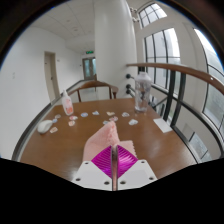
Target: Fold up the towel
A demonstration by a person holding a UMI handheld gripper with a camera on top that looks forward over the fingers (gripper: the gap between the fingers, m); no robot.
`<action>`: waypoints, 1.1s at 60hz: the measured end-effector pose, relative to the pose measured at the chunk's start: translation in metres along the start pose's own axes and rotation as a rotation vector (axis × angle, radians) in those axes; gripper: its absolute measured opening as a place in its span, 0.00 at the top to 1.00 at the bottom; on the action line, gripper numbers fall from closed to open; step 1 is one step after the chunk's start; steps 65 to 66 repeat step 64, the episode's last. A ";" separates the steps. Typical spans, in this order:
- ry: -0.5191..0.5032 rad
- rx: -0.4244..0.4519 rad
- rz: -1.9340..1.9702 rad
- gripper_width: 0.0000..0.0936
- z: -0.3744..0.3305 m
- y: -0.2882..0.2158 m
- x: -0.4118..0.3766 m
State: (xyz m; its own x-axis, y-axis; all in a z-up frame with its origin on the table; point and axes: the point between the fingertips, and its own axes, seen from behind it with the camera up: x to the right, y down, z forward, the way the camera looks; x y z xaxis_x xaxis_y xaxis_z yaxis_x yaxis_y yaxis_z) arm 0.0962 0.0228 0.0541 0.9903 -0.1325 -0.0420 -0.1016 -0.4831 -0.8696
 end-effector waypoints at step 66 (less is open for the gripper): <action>-0.143 0.159 -0.166 0.11 -0.165 0.072 -0.059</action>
